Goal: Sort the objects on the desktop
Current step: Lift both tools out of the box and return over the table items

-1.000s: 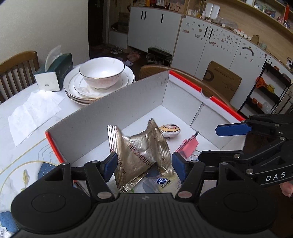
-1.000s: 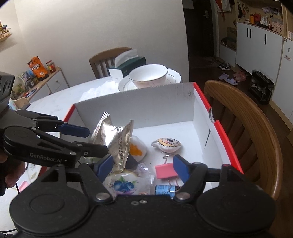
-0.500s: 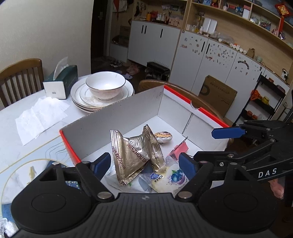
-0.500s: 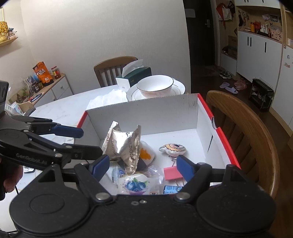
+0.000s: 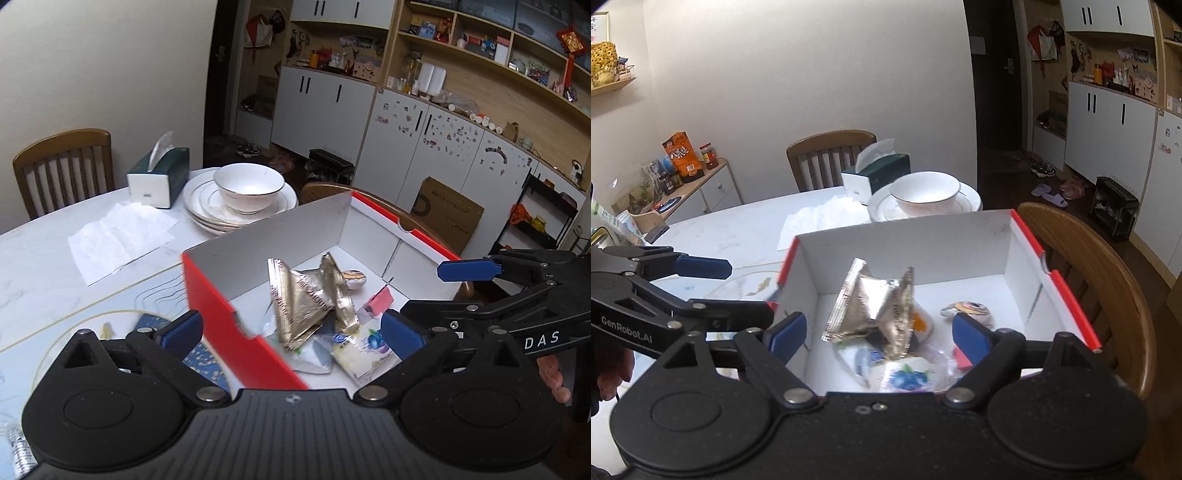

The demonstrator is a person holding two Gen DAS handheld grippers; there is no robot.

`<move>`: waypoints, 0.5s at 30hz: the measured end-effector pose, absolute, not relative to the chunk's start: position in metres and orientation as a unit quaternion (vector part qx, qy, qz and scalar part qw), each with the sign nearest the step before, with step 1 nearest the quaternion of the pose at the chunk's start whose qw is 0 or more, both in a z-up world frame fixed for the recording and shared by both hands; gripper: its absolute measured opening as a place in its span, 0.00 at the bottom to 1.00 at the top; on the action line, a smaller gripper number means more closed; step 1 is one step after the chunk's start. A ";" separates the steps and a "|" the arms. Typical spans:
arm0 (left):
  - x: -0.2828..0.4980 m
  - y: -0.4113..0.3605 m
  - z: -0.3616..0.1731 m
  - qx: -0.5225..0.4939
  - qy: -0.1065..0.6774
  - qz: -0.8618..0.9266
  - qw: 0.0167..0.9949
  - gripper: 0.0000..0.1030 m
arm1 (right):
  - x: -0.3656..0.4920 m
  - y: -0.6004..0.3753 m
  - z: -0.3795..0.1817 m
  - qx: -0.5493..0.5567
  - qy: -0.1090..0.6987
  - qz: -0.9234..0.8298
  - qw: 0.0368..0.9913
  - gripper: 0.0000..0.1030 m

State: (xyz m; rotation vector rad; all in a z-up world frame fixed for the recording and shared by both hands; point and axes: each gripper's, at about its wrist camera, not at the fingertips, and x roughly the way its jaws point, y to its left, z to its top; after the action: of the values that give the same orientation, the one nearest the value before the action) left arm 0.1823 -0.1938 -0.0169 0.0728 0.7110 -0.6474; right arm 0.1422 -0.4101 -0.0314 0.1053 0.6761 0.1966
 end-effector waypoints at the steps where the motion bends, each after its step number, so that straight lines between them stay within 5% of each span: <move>1: 0.181 -0.189 -0.016 0.034 0.341 -0.310 0.887 1.00 | 0.141 -0.406 -0.031 0.051 0.330 0.096 0.938 0.84; 15: 0.171 -0.123 -0.008 0.031 0.332 -0.299 0.894 1.00 | 0.128 -0.342 -0.029 0.049 0.332 0.097 0.937 0.84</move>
State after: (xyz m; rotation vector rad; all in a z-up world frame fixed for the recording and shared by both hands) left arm 0.1712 -0.1229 -0.0083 0.0644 0.6892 -0.6194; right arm 0.1285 -0.3420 -0.0290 0.1000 0.6781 0.1981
